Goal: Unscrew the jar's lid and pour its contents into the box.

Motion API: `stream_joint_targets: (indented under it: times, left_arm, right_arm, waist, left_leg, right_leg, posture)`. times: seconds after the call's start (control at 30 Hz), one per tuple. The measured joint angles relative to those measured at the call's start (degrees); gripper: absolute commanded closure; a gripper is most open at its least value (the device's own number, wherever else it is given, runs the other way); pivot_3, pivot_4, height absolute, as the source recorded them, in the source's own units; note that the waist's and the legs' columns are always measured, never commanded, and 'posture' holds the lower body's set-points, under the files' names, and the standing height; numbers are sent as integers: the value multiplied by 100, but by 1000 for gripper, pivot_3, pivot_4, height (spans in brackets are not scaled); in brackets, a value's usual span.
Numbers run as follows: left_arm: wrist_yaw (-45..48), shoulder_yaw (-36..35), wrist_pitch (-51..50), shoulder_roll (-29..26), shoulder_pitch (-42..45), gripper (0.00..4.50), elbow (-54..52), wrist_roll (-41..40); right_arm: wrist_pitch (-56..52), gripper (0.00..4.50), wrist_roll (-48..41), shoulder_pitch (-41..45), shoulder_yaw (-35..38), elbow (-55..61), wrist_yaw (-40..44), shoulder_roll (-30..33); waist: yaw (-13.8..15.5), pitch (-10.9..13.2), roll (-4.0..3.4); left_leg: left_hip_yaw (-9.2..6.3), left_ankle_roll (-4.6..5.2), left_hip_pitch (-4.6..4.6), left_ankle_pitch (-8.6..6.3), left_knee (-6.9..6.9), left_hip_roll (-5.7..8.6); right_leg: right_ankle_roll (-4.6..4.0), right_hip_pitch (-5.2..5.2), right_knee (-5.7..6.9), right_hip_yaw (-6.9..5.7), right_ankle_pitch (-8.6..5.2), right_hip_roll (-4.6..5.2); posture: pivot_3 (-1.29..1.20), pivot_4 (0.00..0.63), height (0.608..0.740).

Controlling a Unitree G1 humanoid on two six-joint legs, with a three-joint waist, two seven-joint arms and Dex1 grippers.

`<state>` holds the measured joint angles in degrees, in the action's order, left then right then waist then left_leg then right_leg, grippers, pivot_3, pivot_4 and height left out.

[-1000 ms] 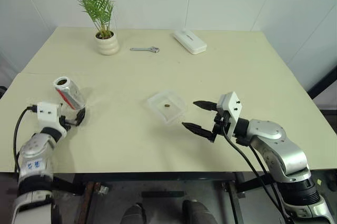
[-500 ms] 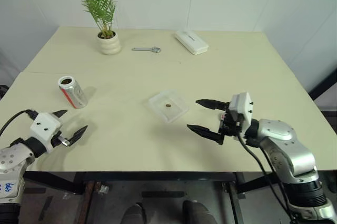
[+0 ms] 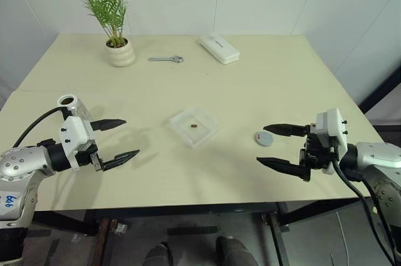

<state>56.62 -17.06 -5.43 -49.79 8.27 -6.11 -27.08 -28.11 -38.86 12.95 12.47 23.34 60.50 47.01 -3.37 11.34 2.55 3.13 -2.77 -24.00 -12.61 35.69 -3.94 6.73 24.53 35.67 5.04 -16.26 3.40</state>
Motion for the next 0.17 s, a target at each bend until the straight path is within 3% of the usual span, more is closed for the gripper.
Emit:
stream_joint_targets:
  times: [0.17]
  left_arm:
    - [-127,75,-98,185,3,16,-26,65]
  right_arm:
    - [0,0,-52,-64,21,125,-104,0]
  waist:
    - [16,0,1]
  left_leg:
    - [0,4,-10,-2,28,2]
  right_leg:
    - [-12,-6,-2,3,-5,3]
  posture:
    - [0,150,740]
